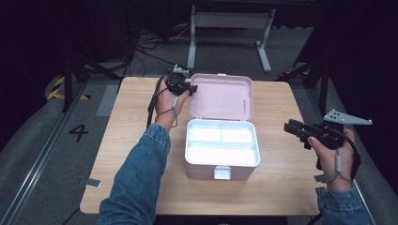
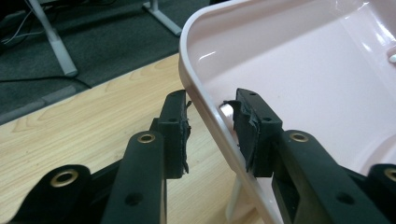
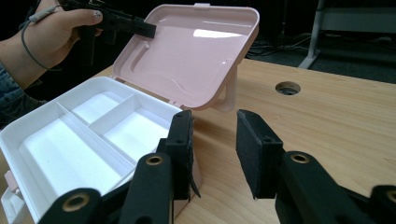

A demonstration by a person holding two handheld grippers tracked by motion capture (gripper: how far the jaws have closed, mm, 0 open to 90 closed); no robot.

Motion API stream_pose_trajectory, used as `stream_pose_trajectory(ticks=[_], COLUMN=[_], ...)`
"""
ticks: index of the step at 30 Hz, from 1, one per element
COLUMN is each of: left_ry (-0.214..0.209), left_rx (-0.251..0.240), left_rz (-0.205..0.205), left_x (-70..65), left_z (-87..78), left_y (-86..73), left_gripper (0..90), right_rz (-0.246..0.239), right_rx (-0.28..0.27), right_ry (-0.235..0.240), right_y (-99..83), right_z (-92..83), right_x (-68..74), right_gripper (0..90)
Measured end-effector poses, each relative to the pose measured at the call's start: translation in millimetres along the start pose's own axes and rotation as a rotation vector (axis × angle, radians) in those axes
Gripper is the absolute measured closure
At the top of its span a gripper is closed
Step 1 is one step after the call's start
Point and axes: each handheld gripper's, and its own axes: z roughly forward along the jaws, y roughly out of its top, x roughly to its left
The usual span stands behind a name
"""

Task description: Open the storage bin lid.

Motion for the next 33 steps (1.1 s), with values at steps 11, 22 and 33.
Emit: stream_pose_trajectory(ticks=[11, 22, 33], left_ry=[-0.012, -0.02, -0.012], left_rx=[0.075, 0.102, 0.058], left_rz=[-0.028, -0.028, -0.015], left_x=[7.9, 11.4, 6.0], left_z=[13.4, 20.2, 13.0], left_y=[-6.3, -15.0, -13.6], left_gripper=[66.8, 77.6, 65.7], right_rz=[0.004, 0.008, 0.01], right_rx=[-0.003, 0.002, 0.006], right_ry=[-0.01, -0.005, -0.001], right_y=[-0.7, -1.3, -1.2], right_z=[-2.6, -1.3, 0.5], right_x=[-3.9, -4.2, -5.2], right_gripper=[67.8, 67.4, 66.5])
